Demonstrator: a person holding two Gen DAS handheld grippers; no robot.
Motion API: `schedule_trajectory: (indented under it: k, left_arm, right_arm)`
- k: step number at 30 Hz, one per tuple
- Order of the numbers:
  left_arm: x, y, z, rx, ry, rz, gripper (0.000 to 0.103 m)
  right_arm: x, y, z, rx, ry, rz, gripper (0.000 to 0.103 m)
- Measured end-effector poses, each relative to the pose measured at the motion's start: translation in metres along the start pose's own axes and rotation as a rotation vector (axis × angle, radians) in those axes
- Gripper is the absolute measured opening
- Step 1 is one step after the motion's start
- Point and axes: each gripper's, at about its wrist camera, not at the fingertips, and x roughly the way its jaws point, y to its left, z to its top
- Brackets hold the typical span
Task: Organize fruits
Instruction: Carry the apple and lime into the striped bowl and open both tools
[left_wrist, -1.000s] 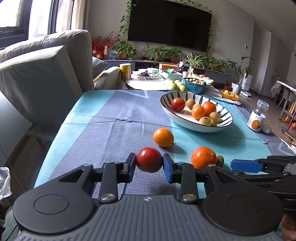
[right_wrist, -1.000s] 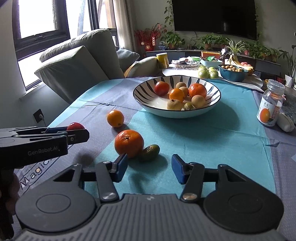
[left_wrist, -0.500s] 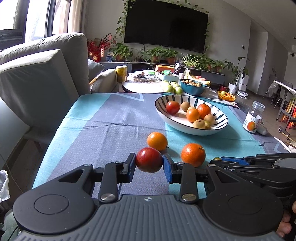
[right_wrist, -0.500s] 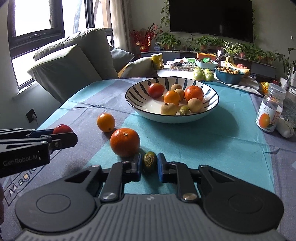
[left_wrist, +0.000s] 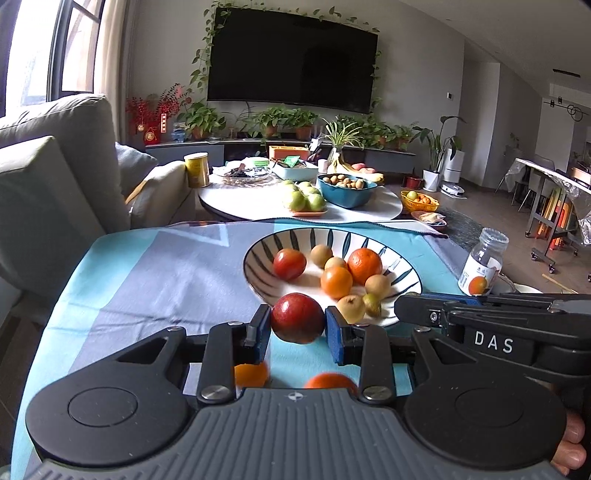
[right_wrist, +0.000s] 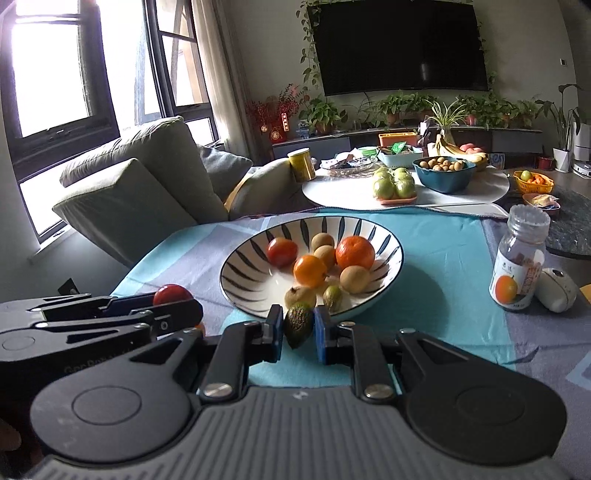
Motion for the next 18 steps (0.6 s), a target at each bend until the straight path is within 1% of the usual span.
schedule_trajectory:
  k: [8,15,18]
  left_arm:
    - [0.036,-0.004,0.013,0.014,0.024,-0.010,0.030]
    - [0.052,-0.004,0.016,0.021,0.042,-0.006,0.030]
    - [0.057,-0.004,0.015,0.026,0.046,0.008,0.030]
  right_arm:
    - [0.024,-0.016,0.012,0.035,-0.003,0.000,0.078]
    - [0.034,-0.025,0.013,0.056,0.006,-0.001,0.078]
    - [0.036,-0.028,0.012,0.065,0.007,0.002,0.078]
